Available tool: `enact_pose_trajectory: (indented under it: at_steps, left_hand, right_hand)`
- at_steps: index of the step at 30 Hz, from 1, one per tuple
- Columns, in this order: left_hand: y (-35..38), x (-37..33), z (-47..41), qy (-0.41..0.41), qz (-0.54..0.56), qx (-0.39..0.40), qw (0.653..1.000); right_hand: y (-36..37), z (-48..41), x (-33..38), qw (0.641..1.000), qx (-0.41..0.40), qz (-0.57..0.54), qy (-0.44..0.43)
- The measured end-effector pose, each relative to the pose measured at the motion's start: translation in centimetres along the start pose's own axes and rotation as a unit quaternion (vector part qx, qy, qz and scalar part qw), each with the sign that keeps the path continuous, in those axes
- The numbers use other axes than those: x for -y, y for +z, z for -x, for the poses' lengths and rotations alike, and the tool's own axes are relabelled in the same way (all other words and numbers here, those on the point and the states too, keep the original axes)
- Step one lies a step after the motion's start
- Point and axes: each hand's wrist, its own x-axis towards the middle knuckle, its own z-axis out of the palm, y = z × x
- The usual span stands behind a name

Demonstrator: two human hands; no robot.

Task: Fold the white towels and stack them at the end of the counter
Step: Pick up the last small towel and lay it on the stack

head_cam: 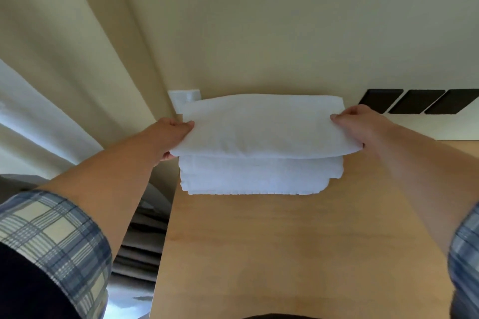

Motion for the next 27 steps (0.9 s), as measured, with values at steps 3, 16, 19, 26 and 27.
enact_pose_trajectory:
  at_steps: [3, 16, 19, 26, 27]
  left_hand:
    - [0.1, -0.2, -0.5, -0.011, -0.023, -0.003, 1.0]
    - [0.2, 0.6, -0.3, -0.04, -0.037, 0.032, 0.998]
    - [0.2, 0.2, -0.3, -0.009, 0.153, 0.105, 0.983]
    - [-0.9, -1.6, -2.0, -0.032, 0.25, 0.167, 0.953]
    - [-1.0, -1.7, -2.2, -0.031, 0.249, 0.16, 0.955]
  right_hand:
    - [0.1, -0.2, 0.0, 0.998, 0.023, 0.041, -0.03]
    - [12.2, 6.1, 6.3, 0.854, 0.079, 0.326, -0.398]
    - [16.5, 8.0, 7.2, 0.816, 0.136, 0.412, -0.383]
    - [17.1, 8.2, 6.2, 0.786, 0.069, 0.468, -0.397]
    - [17.0, 8.4, 6.1, 0.785, 0.068, 0.468, -0.4]
